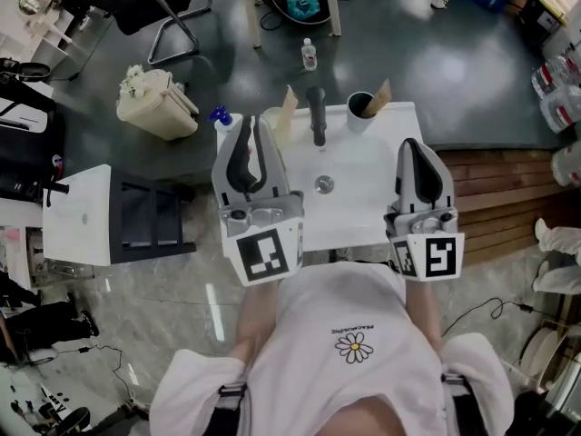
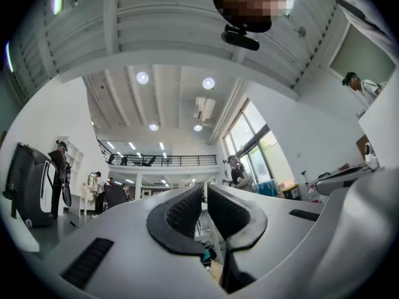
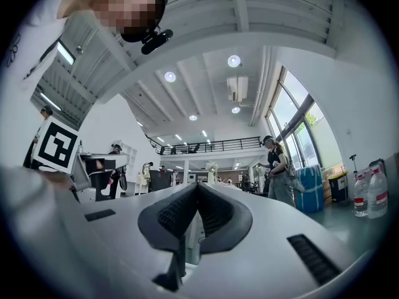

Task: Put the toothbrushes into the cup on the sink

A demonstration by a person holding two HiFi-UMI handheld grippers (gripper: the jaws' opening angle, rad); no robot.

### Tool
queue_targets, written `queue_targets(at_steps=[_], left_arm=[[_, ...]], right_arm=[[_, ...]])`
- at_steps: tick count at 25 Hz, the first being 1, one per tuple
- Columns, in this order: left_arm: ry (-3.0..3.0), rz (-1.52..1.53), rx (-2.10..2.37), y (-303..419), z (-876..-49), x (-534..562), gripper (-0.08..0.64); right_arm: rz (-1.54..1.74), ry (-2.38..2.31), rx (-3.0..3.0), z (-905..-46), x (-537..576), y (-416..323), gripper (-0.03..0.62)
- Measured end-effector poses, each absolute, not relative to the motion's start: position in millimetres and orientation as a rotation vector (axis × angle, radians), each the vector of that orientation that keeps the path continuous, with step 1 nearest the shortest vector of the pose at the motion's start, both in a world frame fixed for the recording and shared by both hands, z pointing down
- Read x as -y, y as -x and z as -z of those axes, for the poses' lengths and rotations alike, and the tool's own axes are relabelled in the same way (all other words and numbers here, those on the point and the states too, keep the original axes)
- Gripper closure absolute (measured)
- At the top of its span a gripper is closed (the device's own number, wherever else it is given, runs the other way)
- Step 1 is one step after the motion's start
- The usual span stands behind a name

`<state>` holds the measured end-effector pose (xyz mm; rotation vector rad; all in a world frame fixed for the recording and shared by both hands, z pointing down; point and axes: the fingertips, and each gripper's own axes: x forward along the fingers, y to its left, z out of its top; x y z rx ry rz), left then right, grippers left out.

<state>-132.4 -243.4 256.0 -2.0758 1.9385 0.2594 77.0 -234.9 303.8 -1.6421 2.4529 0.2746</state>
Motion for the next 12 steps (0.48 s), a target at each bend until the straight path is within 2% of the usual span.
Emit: queue_targets(at_steps=[12], left_arm=[[2.065, -0.172, -2.038, 144.9, -292.0, 229.2, 0.544]], right_arm=[[-0.285, 1.632, -2.499, -310.2, 238.0, -65.6, 0.58]])
